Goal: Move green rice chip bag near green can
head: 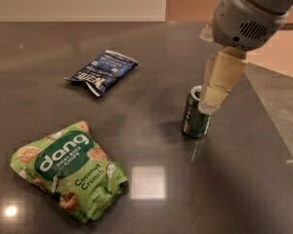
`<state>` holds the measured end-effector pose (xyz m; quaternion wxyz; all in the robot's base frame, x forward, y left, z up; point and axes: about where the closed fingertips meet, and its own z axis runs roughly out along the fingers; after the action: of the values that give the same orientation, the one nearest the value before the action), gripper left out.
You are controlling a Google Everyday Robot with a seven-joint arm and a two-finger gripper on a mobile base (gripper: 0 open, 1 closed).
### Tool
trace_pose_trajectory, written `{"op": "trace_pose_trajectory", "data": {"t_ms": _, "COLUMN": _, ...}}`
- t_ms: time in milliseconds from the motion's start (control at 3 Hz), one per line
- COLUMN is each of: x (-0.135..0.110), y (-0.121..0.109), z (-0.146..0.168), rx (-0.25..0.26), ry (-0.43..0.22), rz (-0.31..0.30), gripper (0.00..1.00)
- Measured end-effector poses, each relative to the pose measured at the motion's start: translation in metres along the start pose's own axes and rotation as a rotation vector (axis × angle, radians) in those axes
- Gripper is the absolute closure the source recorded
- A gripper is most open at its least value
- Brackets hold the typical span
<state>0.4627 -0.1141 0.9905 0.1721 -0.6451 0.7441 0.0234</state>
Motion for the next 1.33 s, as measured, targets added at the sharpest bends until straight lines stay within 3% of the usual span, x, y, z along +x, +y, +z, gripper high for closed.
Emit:
{"op": "trace_pose_trajectory", "data": {"t_ms": 667, "x": -0.064, "y": 0.026, "z": 0.055, "rx": -0.080, "ry": -0.036, "rz": -0.049, "gripper": 0.00}}
{"op": "trace_pose_trajectory", "data": {"t_ms": 1333, "x": -0.102, "y": 0.066, "z": 0.107, "rx": -0.195, "ry": -0.044, "rz": -0.013, "gripper": 0.00}}
